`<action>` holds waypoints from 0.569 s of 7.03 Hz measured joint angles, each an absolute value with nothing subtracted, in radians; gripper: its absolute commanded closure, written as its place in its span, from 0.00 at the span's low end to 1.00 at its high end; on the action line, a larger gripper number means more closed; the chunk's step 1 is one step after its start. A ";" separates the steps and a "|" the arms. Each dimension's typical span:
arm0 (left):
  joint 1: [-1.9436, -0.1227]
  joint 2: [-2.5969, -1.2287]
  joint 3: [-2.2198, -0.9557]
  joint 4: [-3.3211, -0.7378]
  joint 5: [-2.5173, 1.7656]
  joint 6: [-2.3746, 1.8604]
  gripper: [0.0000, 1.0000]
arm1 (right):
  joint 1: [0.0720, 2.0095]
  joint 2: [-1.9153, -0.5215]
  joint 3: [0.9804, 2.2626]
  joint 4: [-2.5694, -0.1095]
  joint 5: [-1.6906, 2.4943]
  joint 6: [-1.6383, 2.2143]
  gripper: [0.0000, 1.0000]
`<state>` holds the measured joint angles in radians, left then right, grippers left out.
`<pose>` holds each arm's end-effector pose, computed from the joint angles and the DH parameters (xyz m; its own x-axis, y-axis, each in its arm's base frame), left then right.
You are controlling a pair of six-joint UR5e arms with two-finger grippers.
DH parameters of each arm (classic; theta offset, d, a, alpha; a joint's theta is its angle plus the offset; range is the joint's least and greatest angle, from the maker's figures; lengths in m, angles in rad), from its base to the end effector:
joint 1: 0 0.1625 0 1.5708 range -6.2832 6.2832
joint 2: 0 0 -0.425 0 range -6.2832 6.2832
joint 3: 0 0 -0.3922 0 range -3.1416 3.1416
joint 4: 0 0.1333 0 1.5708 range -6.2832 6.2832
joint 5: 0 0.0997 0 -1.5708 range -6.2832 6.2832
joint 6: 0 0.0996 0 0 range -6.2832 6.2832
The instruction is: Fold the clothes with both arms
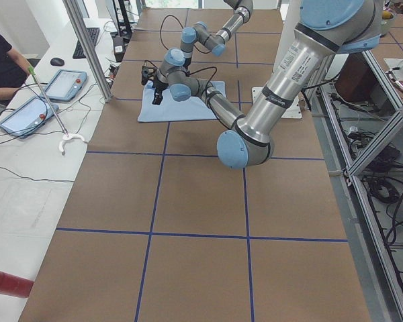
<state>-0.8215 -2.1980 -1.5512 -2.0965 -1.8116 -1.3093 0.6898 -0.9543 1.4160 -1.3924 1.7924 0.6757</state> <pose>0.3975 -0.5881 0.2334 0.4245 -0.0877 -0.9011 0.4701 0.8720 0.1366 -0.4960 -0.5536 0.3529 0.7923 -0.3331 0.5111 0.1578 0.9212 0.3558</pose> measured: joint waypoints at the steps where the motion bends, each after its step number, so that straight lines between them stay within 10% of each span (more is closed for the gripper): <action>1: -0.822 -2.196 -1.552 -2.095 -1.812 -1.306 0.00 | 0.713 -0.942 1.411 -1.392 1.809 0.666 0.00; 4: -0.823 -2.187 -1.598 -2.091 -1.812 -1.303 0.00 | 0.735 -0.791 1.278 -1.390 1.837 0.653 0.00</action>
<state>-0.8232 -2.1875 -1.5985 -2.0907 -1.8117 -1.3028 0.7349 -0.7913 1.2775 -1.3896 1.8372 0.6528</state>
